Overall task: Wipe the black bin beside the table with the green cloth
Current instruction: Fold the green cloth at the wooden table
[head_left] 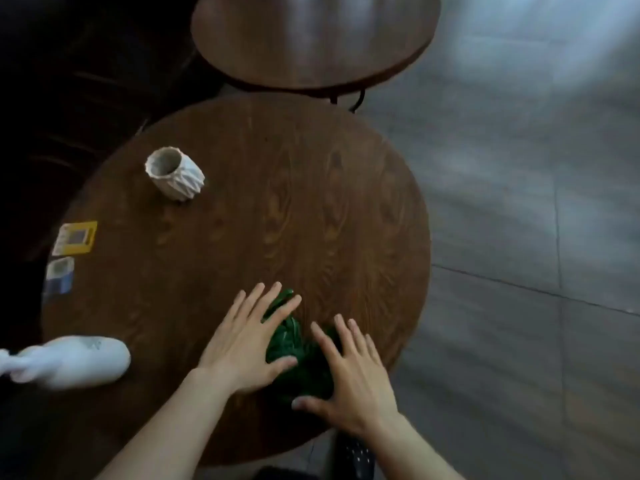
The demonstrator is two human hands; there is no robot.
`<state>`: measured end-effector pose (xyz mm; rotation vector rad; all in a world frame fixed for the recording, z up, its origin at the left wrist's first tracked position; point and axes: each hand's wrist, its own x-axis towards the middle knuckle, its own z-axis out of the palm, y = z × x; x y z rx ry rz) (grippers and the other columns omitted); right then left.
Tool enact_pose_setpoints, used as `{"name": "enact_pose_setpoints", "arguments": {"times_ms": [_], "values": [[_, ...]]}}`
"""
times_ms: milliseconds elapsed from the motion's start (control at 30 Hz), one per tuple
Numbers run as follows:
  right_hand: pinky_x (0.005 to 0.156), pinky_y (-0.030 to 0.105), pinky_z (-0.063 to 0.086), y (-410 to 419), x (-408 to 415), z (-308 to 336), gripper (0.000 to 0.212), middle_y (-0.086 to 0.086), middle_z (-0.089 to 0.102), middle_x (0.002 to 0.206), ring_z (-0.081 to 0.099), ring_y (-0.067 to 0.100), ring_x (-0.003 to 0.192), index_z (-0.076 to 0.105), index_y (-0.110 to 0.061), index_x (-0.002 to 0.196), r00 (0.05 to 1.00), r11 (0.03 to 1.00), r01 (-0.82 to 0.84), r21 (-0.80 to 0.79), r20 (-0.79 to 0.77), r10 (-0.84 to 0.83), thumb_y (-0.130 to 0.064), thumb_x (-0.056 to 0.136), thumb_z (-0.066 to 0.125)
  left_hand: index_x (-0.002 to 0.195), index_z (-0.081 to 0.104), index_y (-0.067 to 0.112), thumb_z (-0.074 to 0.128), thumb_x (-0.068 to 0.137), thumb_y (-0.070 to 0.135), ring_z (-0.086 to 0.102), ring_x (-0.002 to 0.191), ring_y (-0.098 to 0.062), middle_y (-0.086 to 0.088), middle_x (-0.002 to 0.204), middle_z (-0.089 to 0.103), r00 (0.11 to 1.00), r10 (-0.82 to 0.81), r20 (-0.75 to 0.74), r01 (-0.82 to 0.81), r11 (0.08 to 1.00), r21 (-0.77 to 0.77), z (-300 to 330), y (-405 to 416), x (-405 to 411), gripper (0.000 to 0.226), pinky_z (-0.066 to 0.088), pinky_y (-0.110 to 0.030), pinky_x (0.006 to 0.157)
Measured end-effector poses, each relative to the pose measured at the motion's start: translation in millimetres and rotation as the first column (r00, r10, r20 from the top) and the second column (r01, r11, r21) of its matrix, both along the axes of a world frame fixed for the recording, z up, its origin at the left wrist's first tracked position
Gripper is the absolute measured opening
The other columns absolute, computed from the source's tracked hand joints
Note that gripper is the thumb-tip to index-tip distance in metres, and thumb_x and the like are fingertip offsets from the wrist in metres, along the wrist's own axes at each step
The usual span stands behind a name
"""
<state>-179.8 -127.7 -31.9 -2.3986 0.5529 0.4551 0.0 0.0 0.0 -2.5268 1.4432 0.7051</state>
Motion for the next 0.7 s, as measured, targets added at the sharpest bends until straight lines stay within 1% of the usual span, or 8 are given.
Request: {"name": "enact_pose_setpoints", "arguments": {"times_ms": [133, 200, 267, 333, 367, 500, 600, 700], "values": [[0.129, 0.055, -0.006, 22, -11, -19, 0.120, 0.005, -0.023, 0.170, -0.026, 0.034, 0.156, -0.012, -0.044, 0.160, 0.992, 0.991, -0.126, -0.054, 0.021, 0.127, -0.068, 0.078, 0.072, 0.155, -0.016, 0.053, 0.062, 0.079, 0.070, -0.026, 0.156, -0.020, 0.010, 0.170, -0.021, 0.985, -0.096, -0.146, 0.108, 0.992, 0.072, -21, 13, -10, 0.110, -0.013, -0.045, 0.127], [0.129, 0.054, -0.002, 24, -10, -19, 0.109, 0.008, -0.015, 0.172, -0.018, 0.037, 0.158, -0.003, -0.042, 0.162, 0.989, 0.985, -0.142, -0.097, 0.035, 0.146, -0.051, 0.086, 0.074, 0.157, -0.011, 0.052, 0.069, 0.080, 0.062, -0.024, 0.156, -0.019, 0.010, 0.170, -0.019, 0.984, -0.103, -0.146, 0.115, 0.991, 0.073, -24, 16, -11, 0.111, -0.012, -0.044, 0.127], [0.127, 0.057, 0.021, 20, -6, -14, 0.093, 0.014, 0.018, 0.171, 0.011, 0.042, 0.158, 0.028, -0.037, 0.159, 0.987, 0.976, -0.143, -0.162, 0.044, 0.152, -0.039, 0.083, 0.081, 0.158, 0.000, 0.051, 0.073, 0.083, 0.050, -0.015, 0.159, -0.020, 0.009, 0.172, -0.010, 0.990, -0.089, -0.109, 0.095, 0.994, 0.055, -25, 17, -9, 0.105, -0.004, -0.043, 0.129], [0.105, 0.050, 0.054, 18, -3, -9, 0.070, 0.012, 0.060, 0.146, 0.055, 0.039, 0.137, 0.064, -0.029, 0.134, 0.986, 0.975, -0.129, -0.183, 0.078, 0.145, -0.030, 0.070, 0.091, 0.157, 0.015, 0.049, 0.074, 0.086, 0.035, 0.002, 0.160, -0.019, 0.010, 0.172, 0.005, 0.995, -0.077, -0.068, 0.078, 0.997, 0.013, -24, 18, -8, 0.094, 0.011, -0.040, 0.129], [0.091, 0.042, 0.061, 18, -2, -10, 0.057, 0.007, 0.069, 0.130, 0.066, 0.033, 0.121, 0.071, -0.027, 0.121, 0.982, 0.975, -0.101, -0.200, 0.138, 0.130, -0.026, 0.068, 0.091, 0.155, 0.023, 0.048, 0.073, 0.086, 0.028, 0.014, 0.158, -0.018, 0.011, 0.170, 0.014, 0.996, -0.074, -0.040, 0.073, 0.997, -0.011, -23, 19, -8, 0.087, 0.020, -0.038, 0.126], [0.061, 0.028, 0.057, 19, 2, -4, 0.036, -0.003, 0.067, 0.098, 0.063, 0.017, 0.081, 0.073, -0.023, 0.105, 0.968, 0.975, -0.052, -0.216, 0.228, 0.102, -0.014, 0.073, 0.086, 0.135, 0.049, 0.041, 0.063, 0.088, 0.012, 0.051, 0.125, -0.013, 0.016, 0.142, 0.050, 1.000, 0.002, -0.006, -0.003, 0.999, -0.054, -14, 23, -8, 0.056, 0.047, -0.030, 0.097], [0.055, 0.026, 0.053, 19, 3, 10, 0.038, -0.002, 0.066, 0.095, 0.061, 0.015, 0.076, 0.073, -0.022, 0.103, 0.963, 0.970, -0.008, -0.242, 0.258, 0.073, -0.013, 0.070, 0.089, 0.126, 0.052, 0.040, 0.061, 0.089, 0.011, 0.056, 0.111, -0.012, 0.016, 0.127, 0.055, 0.998, 0.059, -0.014, -0.060, 0.995, -0.083, -2, 29, -6, 0.048, 0.050, -0.028, 0.080], [0.055, 0.025, 0.052, 19, 9, 34, 0.039, -0.001, 0.067, 0.095, 0.061, 0.015, 0.075, 0.073, -0.021, 0.104, 0.952, 0.951, 0.008, -0.309, 0.293, 0.087, -0.014, 0.070, 0.091, 0.125, 0.054, 0.040, 0.063, 0.089, 0.012, 0.058, 0.109, -0.011, 0.017, 0.123, 0.056, 0.997, 0.079, 0.016, -0.075, 0.984, -0.163, 20, 32, 1, 0.047, 0.050, -0.027, 0.076]]}}
